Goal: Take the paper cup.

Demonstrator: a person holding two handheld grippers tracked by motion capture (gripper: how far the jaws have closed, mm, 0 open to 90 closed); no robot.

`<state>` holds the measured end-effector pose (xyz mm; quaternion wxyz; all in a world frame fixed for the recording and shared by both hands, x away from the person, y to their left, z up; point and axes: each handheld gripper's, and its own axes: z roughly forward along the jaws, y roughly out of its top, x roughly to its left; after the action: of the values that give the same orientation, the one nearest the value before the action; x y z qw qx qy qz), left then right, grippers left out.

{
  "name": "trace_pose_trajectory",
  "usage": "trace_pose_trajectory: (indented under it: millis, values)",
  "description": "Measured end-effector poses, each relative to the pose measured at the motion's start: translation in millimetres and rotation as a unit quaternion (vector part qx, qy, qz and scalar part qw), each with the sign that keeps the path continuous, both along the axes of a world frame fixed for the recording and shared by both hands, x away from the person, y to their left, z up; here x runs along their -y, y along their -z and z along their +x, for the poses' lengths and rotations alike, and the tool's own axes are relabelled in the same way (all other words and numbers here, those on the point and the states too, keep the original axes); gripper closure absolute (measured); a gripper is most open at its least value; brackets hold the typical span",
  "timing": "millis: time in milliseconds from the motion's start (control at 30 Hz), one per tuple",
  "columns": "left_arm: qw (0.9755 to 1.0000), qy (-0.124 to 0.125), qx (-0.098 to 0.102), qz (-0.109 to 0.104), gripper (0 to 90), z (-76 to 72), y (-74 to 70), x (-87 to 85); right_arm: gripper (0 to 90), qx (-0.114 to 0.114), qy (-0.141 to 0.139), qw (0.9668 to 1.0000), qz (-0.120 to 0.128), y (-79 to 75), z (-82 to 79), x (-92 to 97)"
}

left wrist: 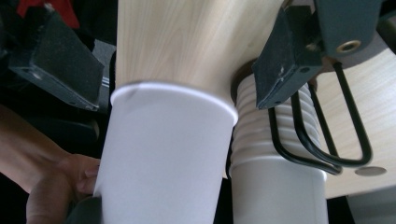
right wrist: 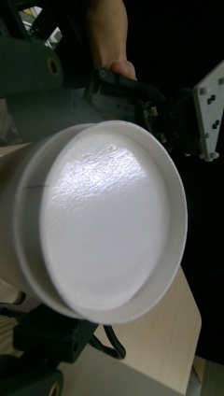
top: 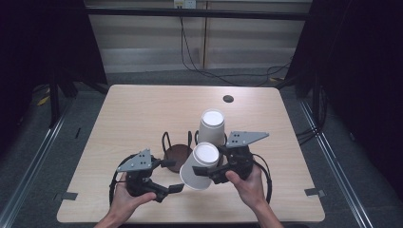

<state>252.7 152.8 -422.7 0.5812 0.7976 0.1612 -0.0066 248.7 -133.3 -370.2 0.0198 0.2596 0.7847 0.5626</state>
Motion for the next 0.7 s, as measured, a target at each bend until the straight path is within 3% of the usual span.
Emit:
trace_pose_trajectory:
  millis: [133, 333, 633, 700]
  values:
    - [1.0, 0.005, 0.002, 0.002, 15.8, 0.8, 2.6, 3.3, 23.3, -0.006, -0.011, 0.9999, -0.011, 7.2, 1.0, -8.4]
    - [0.9998, 0.017, 0.005, 0.001, 15.8, 0.7, 7.4, 5.5, 23.6, -0.017, -0.021, 0.9996, -0.008, 11.2, 3.0, -12.7]
    - [0.9994, 0.034, -0.002, -0.011, 14.8, 2.0, 14.6, 10.4, 23.9, -0.026, -0.039, 0.9988, -0.012, 16.7, 4.2, -25.5]
    - [0.999, 0.04, -0.014, -0.01, 11.8, 3.9, 18.0, 15.1, 23.9, -0.026, -0.043, 0.9987, -0.01, 17.0, 4.2, -29.0]
